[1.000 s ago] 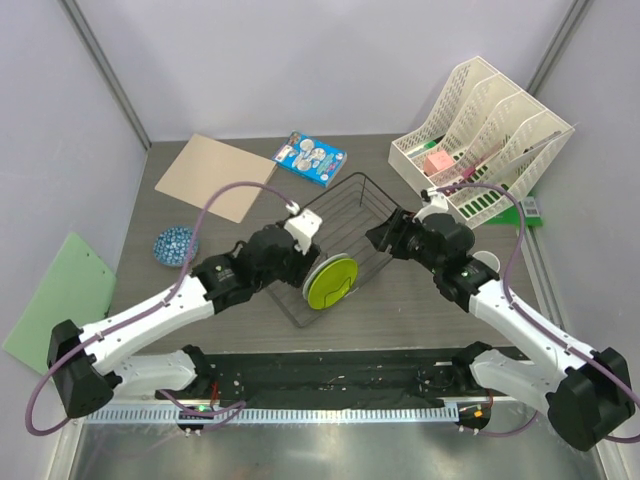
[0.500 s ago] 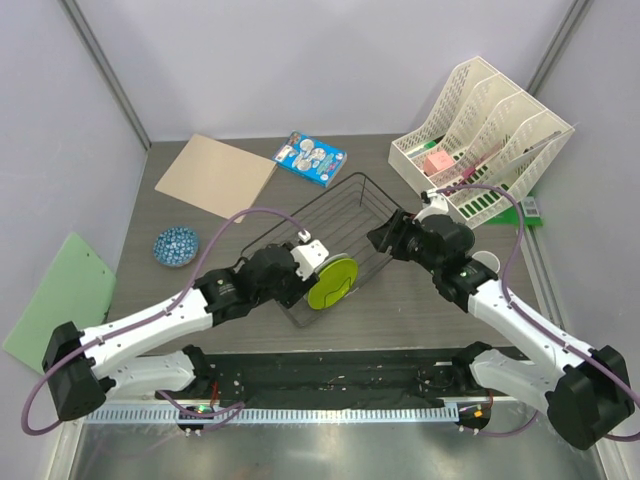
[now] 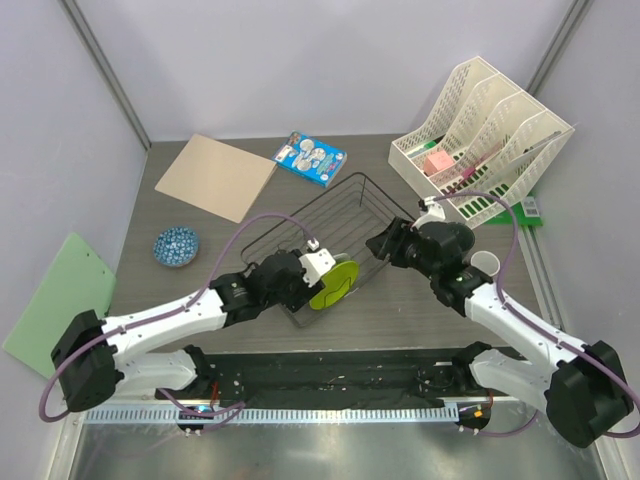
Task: Unload the mixed dishes from the dish rack
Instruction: Pick up the plate from the dish rack.
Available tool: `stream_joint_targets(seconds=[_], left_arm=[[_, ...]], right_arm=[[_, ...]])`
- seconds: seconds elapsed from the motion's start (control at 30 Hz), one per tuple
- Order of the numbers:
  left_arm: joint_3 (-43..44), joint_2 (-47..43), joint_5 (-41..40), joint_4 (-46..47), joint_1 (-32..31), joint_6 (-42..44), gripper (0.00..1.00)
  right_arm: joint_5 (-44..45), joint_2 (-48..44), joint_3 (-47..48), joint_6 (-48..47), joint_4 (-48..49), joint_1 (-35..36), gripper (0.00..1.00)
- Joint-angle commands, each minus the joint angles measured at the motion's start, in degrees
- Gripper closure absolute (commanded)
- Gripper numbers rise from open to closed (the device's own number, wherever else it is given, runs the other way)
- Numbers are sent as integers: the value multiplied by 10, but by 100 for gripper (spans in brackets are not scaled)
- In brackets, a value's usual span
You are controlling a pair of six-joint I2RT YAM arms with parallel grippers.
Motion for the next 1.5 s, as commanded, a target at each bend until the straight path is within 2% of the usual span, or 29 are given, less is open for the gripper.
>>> stream_joint_targets(seconds=[0.0, 0.2, 0.23, 0.3, 0.7, 0.87, 1.0, 1.33, 1.47], left_arm=[[20, 31, 5, 66, -1, 4, 43], [35, 64, 17, 89, -1, -8, 50], [34, 64, 18, 91, -1, -11, 56], [33, 59, 19, 91, -1, -12, 60], [51, -4, 12, 52, -1, -6, 81], [54, -14, 24, 46, -1, -2, 93], [50, -5, 30, 49, -1, -3, 91], [57, 49, 34, 73, -1, 0, 75], [63, 74, 32, 73, -1, 0, 75]], right_arm=[[-15, -21, -15, 8, 38, 1, 37], [-5, -49, -18, -5, 21, 0, 37], [-5, -52, -20, -8, 18, 1, 37], [16, -59, -21, -11, 12, 0, 37], [16, -57, -21, -7, 11, 0, 37], [16, -51, -21, -6, 11, 0, 38], [16, -48, -22, -4, 11, 0, 37], [16, -39, -26, -5, 15, 0, 37], [18, -38, -28, -6, 16, 1, 37]])
